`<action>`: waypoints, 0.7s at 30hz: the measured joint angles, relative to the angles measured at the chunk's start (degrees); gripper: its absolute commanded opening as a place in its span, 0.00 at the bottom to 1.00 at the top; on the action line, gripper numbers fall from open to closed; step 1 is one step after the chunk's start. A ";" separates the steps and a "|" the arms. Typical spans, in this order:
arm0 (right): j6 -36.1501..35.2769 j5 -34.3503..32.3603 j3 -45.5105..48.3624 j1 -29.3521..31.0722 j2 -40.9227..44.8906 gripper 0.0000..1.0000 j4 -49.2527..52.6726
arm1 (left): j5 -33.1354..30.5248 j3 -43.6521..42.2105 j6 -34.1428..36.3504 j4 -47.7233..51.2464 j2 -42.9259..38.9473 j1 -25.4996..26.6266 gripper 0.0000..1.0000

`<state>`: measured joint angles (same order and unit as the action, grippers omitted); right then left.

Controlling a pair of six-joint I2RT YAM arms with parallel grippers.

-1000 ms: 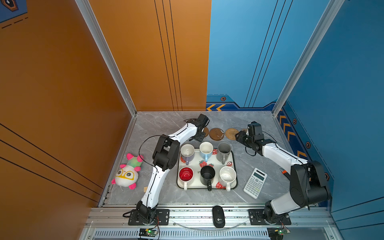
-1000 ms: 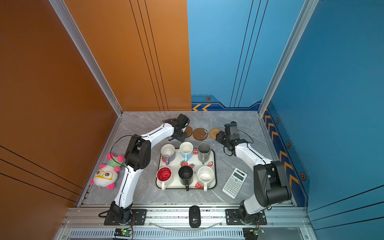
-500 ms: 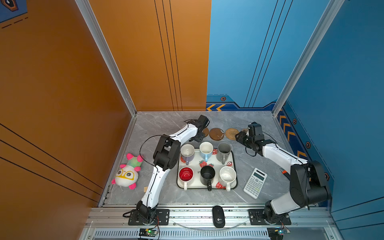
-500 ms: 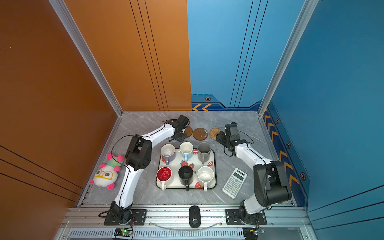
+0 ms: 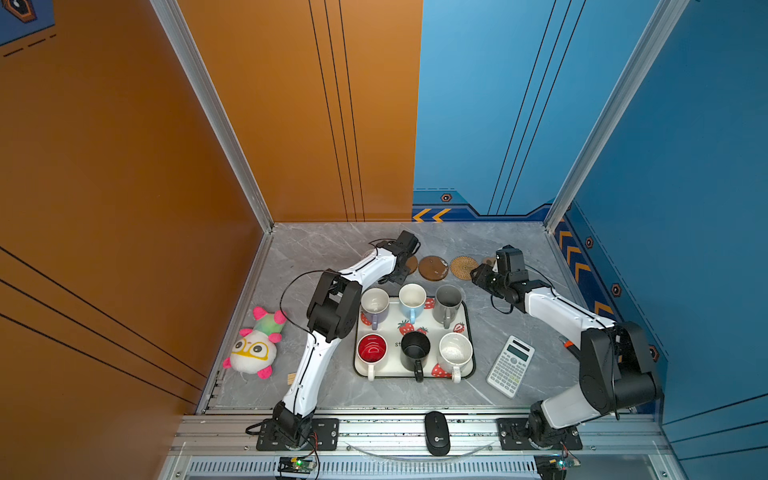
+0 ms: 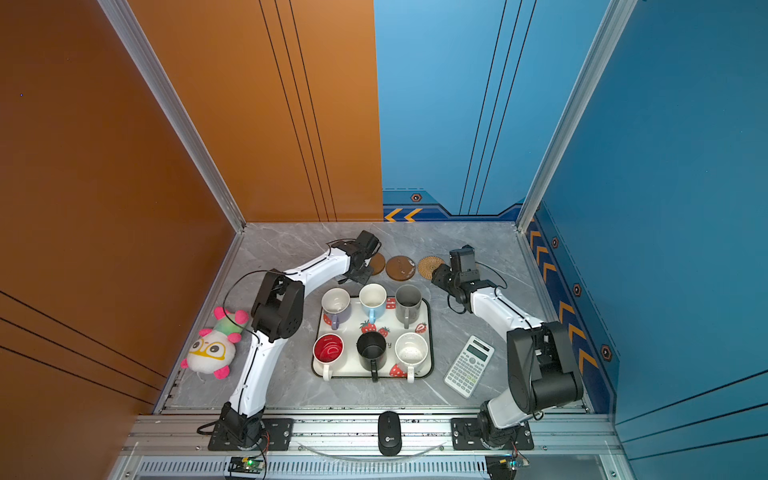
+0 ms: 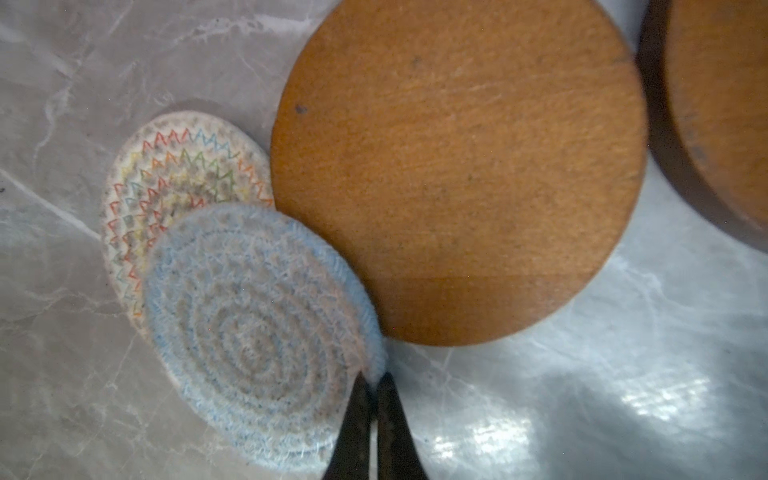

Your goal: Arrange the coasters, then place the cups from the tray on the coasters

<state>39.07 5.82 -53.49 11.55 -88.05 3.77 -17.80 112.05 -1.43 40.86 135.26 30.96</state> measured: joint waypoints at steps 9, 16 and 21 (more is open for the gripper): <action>0.00 0.17 0.00 0.00 0.00 0.50 0.00 | -4.13 -1.79 0.66 0.28 -3.85 0.68 0.00; 0.00 0.20 0.00 0.00 0.00 0.50 0.00 | -7.21 -2.89 1.68 0.09 -5.97 0.15 0.00; 0.00 0.22 0.00 0.00 0.00 0.50 0.00 | -8.22 -4.98 1.68 0.07 -6.03 -1.01 0.00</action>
<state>39.07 6.04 -53.49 11.55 -88.05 3.77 -26.02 107.07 0.25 40.93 129.23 29.95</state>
